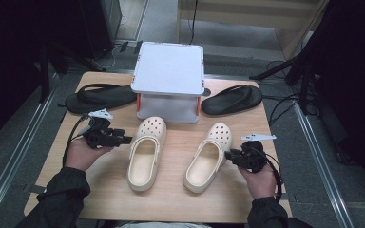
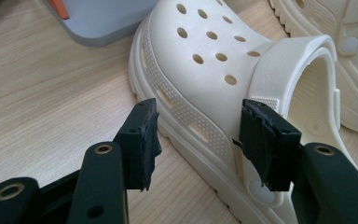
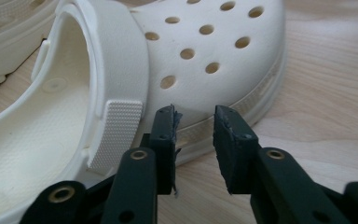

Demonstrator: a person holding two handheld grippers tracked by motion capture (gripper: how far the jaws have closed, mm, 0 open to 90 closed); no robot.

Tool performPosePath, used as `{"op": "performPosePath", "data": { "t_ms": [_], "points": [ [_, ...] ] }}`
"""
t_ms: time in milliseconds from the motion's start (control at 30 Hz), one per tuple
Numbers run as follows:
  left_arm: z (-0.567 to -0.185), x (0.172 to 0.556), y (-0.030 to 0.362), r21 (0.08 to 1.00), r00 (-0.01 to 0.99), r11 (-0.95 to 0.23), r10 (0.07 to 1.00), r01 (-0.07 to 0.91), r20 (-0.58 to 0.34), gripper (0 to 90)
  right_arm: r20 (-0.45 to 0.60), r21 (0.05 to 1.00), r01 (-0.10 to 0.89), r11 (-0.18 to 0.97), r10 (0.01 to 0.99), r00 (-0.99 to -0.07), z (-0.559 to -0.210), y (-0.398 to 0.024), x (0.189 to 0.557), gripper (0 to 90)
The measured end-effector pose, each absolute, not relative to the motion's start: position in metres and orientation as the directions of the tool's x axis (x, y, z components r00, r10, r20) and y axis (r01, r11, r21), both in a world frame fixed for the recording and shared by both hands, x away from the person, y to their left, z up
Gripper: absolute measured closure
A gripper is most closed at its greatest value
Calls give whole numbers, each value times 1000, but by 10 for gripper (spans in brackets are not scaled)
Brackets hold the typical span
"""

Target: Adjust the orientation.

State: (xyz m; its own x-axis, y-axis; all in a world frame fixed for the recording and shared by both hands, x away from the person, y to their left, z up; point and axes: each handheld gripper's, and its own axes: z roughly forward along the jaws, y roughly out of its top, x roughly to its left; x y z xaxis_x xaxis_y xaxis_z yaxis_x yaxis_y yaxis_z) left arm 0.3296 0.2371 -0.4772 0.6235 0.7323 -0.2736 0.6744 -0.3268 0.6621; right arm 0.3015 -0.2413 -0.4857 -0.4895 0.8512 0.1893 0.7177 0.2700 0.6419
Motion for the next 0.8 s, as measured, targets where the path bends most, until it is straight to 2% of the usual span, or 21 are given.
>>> {"op": "performPosePath", "data": {
  "t_ms": [200, 300, 333, 367, 433, 567, 800],
  "points": [
    [-479, 327, 239, 654, 619, -325, 733, 683, -282, 481, 186, 649, 699, 300, 829, -528, -486, -234, 307, 684],
    [-478, 326, 239, 652, 617, -320, 731, 687, -291, 497, 178, 656, 682, 323, 813, -555, -486, -229, 310, 738],
    [-479, 326, 240, 653, 617, -318, 731, 687, -293, 522, 197, 656, 682, 323, 799, -568, -486, -227, 312, 813],
    [-479, 325, 240, 652, 616, -318, 731, 689, -294, 522, 197, 656, 682, 323, 799, -568, -486, -227, 312, 813],
    [-479, 325, 241, 648, 614, -316, 729, 693, -301, 535, 206, 653, 685, 322, 795, -571, -487, -225, 313, 898],
    [-479, 325, 241, 643, 611, -313, 729, 699, -309, 561, 225, 641, 704, 306, 802, -554, -488, -223, 319, 900],
    [-483, 326, 243, 638, 602, -297, 727, 711, -332, 554, 216, 646, 677, 351, 767, -604, -488, -213, 330, 900]
  ]
}}
